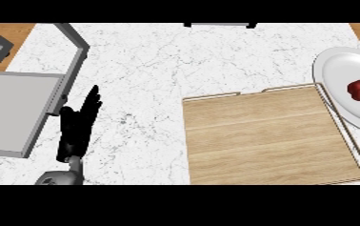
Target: Pick the bell pepper from the tray and place it in the plate
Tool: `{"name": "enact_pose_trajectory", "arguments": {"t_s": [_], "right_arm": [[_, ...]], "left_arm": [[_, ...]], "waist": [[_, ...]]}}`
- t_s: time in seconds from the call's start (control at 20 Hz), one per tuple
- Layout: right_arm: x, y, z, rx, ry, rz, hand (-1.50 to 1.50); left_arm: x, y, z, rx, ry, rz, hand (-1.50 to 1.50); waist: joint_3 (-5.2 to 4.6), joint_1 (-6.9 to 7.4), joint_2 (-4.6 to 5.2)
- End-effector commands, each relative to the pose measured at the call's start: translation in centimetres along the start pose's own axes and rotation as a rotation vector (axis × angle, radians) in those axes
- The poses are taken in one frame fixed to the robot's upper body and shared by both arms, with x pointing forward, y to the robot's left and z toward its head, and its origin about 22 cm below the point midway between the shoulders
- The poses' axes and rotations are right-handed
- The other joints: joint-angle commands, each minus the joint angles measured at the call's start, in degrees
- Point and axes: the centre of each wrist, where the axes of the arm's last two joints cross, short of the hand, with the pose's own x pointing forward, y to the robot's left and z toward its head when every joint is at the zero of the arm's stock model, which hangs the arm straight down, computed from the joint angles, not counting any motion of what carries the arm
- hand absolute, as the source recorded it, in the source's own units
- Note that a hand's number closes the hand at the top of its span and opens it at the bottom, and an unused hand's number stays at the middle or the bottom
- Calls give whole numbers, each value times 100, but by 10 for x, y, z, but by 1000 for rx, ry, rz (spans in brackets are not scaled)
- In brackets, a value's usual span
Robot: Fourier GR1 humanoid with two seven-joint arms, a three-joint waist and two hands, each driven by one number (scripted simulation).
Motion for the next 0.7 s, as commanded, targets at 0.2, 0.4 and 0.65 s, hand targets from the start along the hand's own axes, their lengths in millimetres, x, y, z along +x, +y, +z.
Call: {"name": "enact_pose_trajectory", "arguments": {"t_s": [0.2, 0.4, 0.65], "right_arm": [[-32, 29, 10, 36, -44, -13, -150], [-27, 27, 6, 2, -17, 42, -150], [-19, 33, -6, -26, 14, 93, -150]], "left_arm": [[16, 1, -5, -3, 12, 1, 0], [-13, 1, 12, -16, -13, -3, 0], [13, -7, -5, -8, 5, -14, 0]], "waist": [[3, 25, 4], [-6, 26, -12], [-5, 15, -7]]}}
